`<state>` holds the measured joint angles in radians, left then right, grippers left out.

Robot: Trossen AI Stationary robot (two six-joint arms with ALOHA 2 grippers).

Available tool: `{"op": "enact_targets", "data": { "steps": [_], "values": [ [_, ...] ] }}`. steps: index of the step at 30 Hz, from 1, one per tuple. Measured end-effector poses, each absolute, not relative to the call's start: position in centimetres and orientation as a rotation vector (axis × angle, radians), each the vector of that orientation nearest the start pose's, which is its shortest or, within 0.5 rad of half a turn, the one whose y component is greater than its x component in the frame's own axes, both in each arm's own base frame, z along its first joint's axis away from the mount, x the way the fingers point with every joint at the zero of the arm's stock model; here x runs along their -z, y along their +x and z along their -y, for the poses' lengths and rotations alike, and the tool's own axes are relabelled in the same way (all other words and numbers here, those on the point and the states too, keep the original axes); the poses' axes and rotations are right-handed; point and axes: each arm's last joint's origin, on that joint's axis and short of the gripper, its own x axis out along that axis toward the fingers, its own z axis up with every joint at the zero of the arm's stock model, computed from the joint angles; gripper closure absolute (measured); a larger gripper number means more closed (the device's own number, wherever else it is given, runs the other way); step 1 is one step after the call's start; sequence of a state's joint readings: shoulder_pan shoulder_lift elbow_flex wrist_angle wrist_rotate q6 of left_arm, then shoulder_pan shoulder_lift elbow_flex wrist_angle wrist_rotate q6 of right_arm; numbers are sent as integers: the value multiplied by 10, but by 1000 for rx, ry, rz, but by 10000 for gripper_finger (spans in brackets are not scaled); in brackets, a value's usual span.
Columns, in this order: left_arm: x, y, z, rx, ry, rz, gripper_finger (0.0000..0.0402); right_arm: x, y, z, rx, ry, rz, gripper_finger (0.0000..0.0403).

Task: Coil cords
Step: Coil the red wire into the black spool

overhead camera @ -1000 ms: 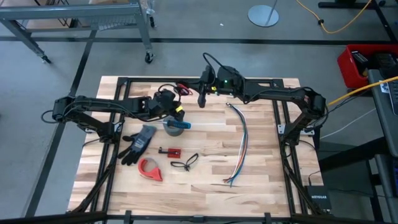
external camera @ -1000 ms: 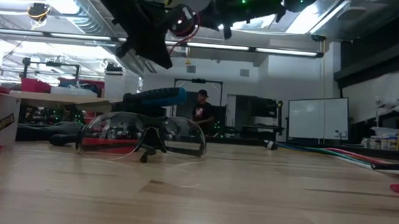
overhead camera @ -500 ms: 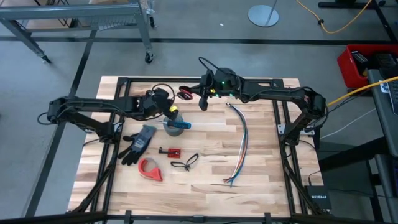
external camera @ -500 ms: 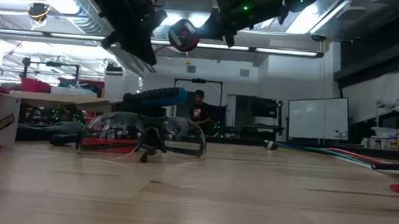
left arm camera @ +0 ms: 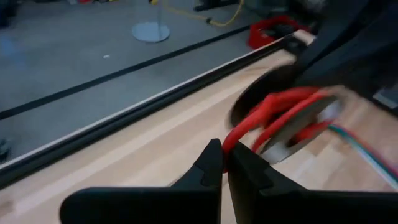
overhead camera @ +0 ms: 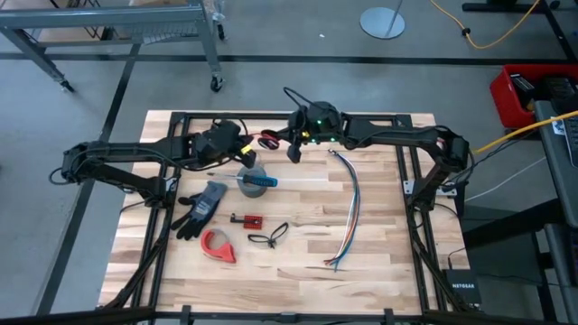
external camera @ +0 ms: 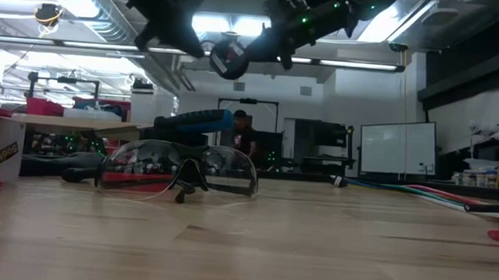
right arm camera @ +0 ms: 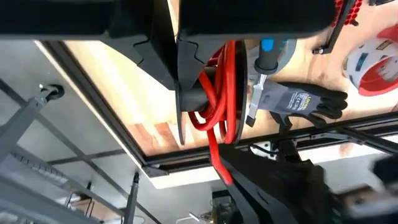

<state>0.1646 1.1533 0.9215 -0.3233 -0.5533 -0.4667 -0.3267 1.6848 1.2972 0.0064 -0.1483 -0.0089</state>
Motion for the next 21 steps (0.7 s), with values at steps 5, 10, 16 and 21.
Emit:
{"op": "enact_targets", "data": {
  "steps": [5, 10, 16, 21],
  "values": [
    [-300, 240, -55, -801, -335, -355, 401, -280, 378, 124, 187, 108, -378, 401],
    [-300, 240, -54, -784, -380, -347, 402, -274, 387, 127, 207, 138, -321, 401],
    [-300, 241, -54, -772, -394, -342, 401, -276, 393, 130, 242, 156, -228, 401],
    [-304, 243, -54, -753, -381, -300, 401, -269, 399, 132, 242, 176, -196, 401]
  ]
}}
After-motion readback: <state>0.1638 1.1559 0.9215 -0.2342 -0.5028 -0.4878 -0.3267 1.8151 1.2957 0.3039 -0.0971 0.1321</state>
